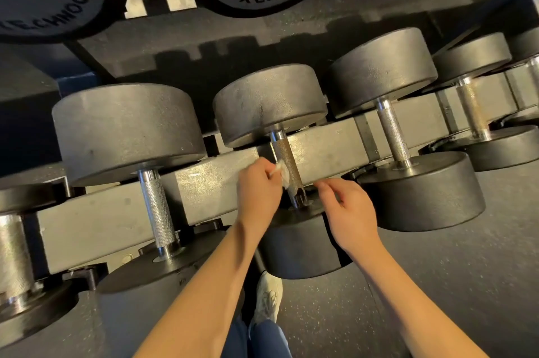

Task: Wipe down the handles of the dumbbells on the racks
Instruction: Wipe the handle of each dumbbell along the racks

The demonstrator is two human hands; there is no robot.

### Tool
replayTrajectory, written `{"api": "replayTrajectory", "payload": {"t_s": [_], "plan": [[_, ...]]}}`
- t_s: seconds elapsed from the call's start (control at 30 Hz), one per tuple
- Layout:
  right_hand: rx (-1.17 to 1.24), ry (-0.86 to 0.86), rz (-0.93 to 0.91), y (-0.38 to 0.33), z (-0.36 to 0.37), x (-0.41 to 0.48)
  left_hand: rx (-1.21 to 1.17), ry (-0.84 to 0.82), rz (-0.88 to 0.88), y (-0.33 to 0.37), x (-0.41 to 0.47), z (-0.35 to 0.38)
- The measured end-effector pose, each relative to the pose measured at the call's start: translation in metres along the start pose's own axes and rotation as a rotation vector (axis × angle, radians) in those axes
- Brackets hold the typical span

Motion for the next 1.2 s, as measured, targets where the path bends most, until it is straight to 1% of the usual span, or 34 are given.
{"api": "replayTrajectory", "payload": {"t_s": [0.07,0.2,0.27,0.33,0.43,0.5,0.57,0.63,0.67,0.7,0.77,0.8,0.83,0.87,0.93,1.0,1.1,1.2], "plan": [[-0.009,-0.004,0.0,0.0,0.0,0.001,0.075,-0.092,0.014,-0.008,-0.009,0.005],[-0.018,-0.013,0.017,-0.001,0.0,-0.001,0.118,-0.304,-0.063,-0.016,-0.01,0.005],[-0.016,-0.055,0.043,-0.001,-0.001,0.001,0.053,-0.321,-0.086,-0.016,-0.012,0.001],[0.029,-0.149,0.078,-0.004,-0.004,0.003,-0.075,-0.282,-0.11,-0.011,-0.016,-0.002],[0.086,-0.322,0.058,-0.016,-0.005,0.011,-0.257,-0.229,-0.102,0.003,-0.022,-0.004],[0.162,-0.347,0.034,-0.025,-0.006,0.018,-0.33,-0.214,-0.088,0.012,-0.023,-0.007],[0.257,-0.296,0.032,-0.03,-0.009,0.028,-0.359,-0.243,-0.075,0.019,-0.023,-0.011],[0.282,-0.22,0.059,-0.026,-0.012,0.037,-0.321,-0.247,-0.036,0.023,-0.023,-0.017],[0.258,-0.19,0.085,-0.022,-0.012,0.04,-0.262,-0.196,0.016,0.024,-0.024,-0.022],[0.21,-0.173,0.109,-0.018,-0.01,0.042,-0.187,-0.101,0.101,0.027,-0.024,-0.03],[0.068,-0.191,0.119,-0.014,-0.001,0.046,-0.069,0.128,0.312,0.036,-0.024,-0.048],[0.005,-0.205,0.109,-0.013,0.004,0.049,-0.021,0.196,0.381,0.039,-0.021,-0.055],[-0.03,-0.202,0.101,-0.014,0.008,0.052,0.037,0.218,0.412,0.042,-0.017,-0.059],[-0.038,-0.183,0.1,-0.015,0.012,0.058,0.105,0.212,0.42,0.043,-0.01,-0.061],[0.027,-0.126,0.126,-0.02,0.017,0.071,0.22,0.167,0.405,0.043,0.001,-0.061],[0.123,-0.1,0.158,-0.025,0.023,0.084,0.256,0.13,0.409,0.04,0.005,-0.058],[0.208,-0.164,0.196,-0.025,0.028,0.085,0.265,0.123,0.433,0.035,0.005,-0.057],[0.15,-0.296,0.226,-0.014,0.025,0.07,0.258,0.143,0.437,0.035,0.005,-0.056]]}}
Point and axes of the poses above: each hand's wrist, its own x-axis towards the middle knuckle, its own z-axis out of the palm, y = z × x, the point moved 3 cm from there along x, towards the middle knuckle, and after that the axes turned 2 degrees about -z, right-handed, at the moved point
